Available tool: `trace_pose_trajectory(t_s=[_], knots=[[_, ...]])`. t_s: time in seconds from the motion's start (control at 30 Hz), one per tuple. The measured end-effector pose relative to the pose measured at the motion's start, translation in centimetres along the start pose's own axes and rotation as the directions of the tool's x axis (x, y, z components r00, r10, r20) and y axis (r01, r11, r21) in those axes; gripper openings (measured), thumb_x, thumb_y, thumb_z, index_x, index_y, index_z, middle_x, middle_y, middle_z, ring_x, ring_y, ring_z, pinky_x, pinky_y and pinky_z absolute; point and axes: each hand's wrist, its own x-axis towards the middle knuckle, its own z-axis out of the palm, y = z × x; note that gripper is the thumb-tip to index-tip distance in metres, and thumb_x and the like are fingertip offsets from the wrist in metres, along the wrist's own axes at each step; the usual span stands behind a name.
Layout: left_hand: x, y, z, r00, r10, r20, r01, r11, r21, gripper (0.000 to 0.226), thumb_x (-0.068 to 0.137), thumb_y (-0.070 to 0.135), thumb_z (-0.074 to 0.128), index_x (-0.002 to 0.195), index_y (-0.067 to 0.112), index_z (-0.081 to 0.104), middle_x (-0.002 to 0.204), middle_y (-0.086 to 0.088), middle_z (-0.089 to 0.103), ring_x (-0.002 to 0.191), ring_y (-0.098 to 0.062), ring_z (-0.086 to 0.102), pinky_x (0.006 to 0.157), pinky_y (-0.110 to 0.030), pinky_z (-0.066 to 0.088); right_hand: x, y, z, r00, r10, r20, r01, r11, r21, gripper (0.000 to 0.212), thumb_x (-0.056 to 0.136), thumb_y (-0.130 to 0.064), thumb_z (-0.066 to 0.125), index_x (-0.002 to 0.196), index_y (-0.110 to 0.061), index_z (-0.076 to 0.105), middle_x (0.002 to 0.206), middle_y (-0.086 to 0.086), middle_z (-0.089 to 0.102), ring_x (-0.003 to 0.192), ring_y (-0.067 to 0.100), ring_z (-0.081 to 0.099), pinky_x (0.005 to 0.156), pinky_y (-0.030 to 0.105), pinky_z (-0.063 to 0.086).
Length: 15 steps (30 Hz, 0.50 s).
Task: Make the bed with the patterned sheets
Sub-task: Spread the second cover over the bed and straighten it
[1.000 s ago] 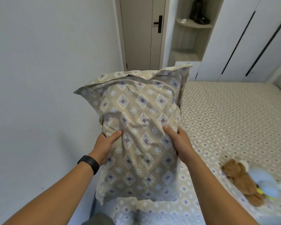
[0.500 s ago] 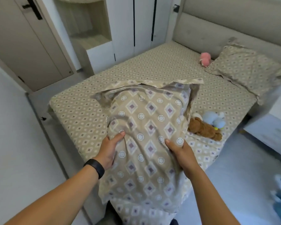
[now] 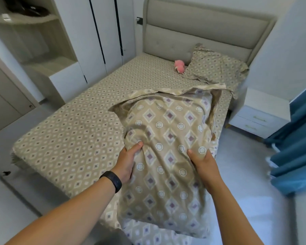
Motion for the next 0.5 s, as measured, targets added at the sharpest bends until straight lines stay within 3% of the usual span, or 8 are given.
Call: trace_pose_trajectory(t_s=[0.13, 0.3, 0.37, 0.5], knots=[[1.2, 1.4, -3.5, 0.999, -0.011, 0.051, 0.011, 1.0, 0.002, 0.047, 0.088, 0.042, 0.074, 0.129, 0.02, 0.067, 0.118, -0.008, 0.074, 0.11, -0.03, 0.07, 0.104, -0.054, 0.049, -0.4, -0.9, 2.9, 1.0, -0.024, 0.005, 0.024, 1.0, 0.009, 0.044, 0.093, -0.043, 0.069, 0.134, -0.034, 0.055, 0.121, -0.02, 0.067, 0.109, 0.002, 0.063, 0.089, 0.028, 0.049], [5.5, 4.3, -8.1, 0.995, -0.032, 0.091, 0.032, 0.999, 0.002, 0.048, 0.087, 0.041, 0.075, 0.129, 0.019, 0.067, 0.119, -0.011, 0.073, 0.11, -0.033, 0.07, 0.104, -0.056, 0.049, 1.7, -3.0, 8.5, 0.997, -0.04, -0.059, 0.037, 0.998, -0.041, 0.046, 0.092, -0.047, 0.069, 0.134, -0.032, 0.059, 0.121, -0.016, 0.069, 0.111, 0.008, 0.065, 0.098, 0.037, 0.051], [8.4, 6.7, -11.3, 0.993, -0.056, 0.108, 0.053, 0.998, 0.031, 0.056, 0.082, 0.046, 0.08, 0.129, 0.018, 0.067, 0.119, -0.012, 0.073, 0.11, -0.035, 0.07, 0.103, -0.058, 0.049, 3.3, -4.0, 13.1, 0.992, -0.03, -0.121, 0.024, 0.998, -0.054, 0.049, 0.091, -0.05, 0.069, 0.135, -0.032, 0.059, 0.122, -0.015, 0.069, 0.111, 0.009, 0.065, 0.1, 0.04, 0.052], [12.7, 11.8, -18.1, 0.983, -0.084, 0.165, 0.069, 0.993, 0.095, 0.058, 0.08, 0.049, 0.081, 0.128, 0.019, 0.067, 0.118, -0.011, 0.074, 0.108, -0.033, 0.071, 0.101, -0.057, 0.051, 4.4, -6.0, 21.6, 0.986, 0.0, -0.164, -0.002, 1.0, -0.013, 0.048, 0.093, -0.045, 0.069, 0.137, -0.027, 0.059, 0.122, -0.013, 0.068, 0.109, 0.009, 0.064, 0.091, 0.032, 0.049]])
